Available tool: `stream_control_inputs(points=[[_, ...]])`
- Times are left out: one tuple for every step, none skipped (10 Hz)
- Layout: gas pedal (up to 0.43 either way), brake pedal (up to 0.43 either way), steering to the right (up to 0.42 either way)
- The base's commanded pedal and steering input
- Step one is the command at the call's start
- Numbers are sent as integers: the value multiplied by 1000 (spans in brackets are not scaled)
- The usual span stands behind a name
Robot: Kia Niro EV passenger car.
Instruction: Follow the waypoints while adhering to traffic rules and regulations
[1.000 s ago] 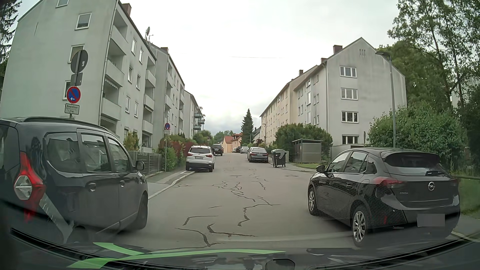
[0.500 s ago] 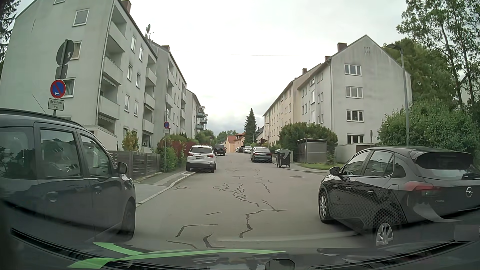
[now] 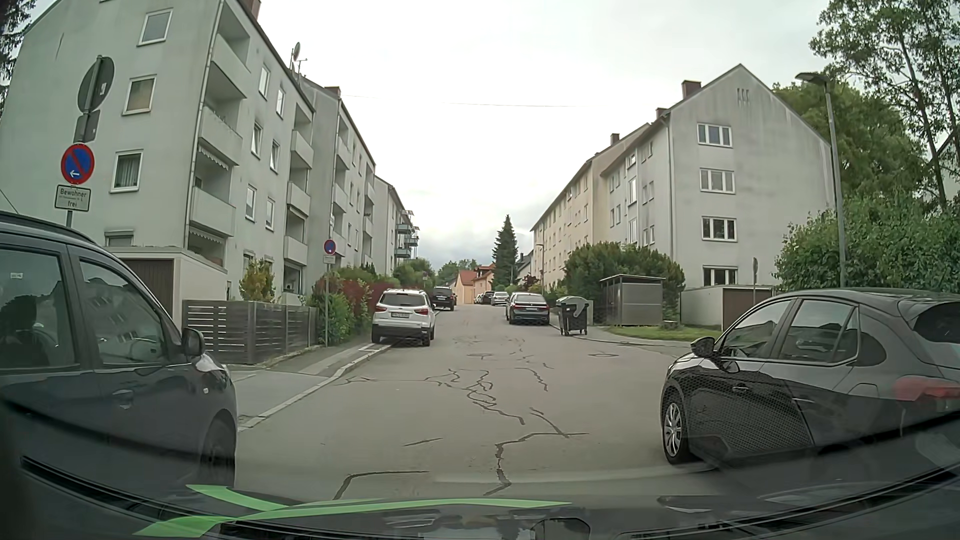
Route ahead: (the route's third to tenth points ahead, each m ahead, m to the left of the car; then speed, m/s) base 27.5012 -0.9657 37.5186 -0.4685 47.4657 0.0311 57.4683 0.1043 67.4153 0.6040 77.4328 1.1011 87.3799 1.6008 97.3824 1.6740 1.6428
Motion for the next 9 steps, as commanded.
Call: stream_control_inputs(points=[[20,0,-40],[20,18,-39],[20,24,-38],[20,12,-37],[20,12,-37],[20,12,-36],[20,12,-37],[20,12,-36],[20,12,-35]])
